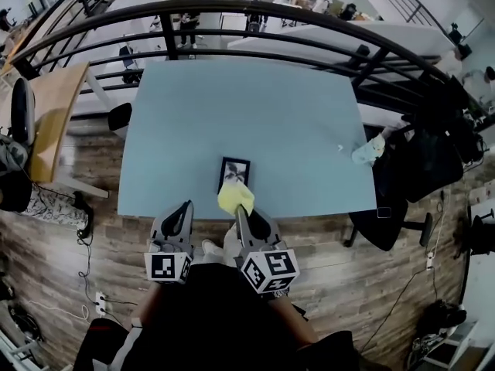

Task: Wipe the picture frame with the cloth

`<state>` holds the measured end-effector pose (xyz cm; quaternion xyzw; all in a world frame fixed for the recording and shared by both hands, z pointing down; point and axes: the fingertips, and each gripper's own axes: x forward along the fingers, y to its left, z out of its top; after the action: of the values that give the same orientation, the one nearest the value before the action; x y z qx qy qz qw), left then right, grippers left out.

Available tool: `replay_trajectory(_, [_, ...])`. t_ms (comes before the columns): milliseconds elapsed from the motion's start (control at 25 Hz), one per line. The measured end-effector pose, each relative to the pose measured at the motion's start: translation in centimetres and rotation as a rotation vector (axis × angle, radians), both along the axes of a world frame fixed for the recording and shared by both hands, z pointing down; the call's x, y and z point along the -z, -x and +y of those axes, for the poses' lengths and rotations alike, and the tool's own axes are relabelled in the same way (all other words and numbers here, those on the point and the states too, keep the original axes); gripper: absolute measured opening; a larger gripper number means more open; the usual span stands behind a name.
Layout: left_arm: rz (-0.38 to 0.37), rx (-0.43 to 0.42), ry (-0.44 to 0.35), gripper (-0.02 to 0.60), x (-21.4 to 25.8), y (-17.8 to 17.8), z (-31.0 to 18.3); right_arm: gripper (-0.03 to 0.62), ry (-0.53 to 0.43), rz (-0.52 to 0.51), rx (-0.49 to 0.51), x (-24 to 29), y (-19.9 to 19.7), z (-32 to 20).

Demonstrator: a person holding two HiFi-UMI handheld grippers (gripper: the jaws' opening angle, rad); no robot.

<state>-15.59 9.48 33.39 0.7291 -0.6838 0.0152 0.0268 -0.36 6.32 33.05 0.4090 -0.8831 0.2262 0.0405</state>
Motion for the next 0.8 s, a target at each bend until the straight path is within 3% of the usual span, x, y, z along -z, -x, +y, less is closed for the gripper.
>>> replay_trajectory(360, [-0.020, -0.036, 0.029, 0.000, -0.2, -0.9, -4.6, 0.035, 0.041, -0.013, -0.052, -1.1, -1.1, -4.7])
replay_trajectory(800, [-0.044, -0.018, 0.038, 0.000, -0.3, 0.0, -10.8, 0.035, 0.055, -0.026, -0.029, -1.4, -0.2, -11.7])
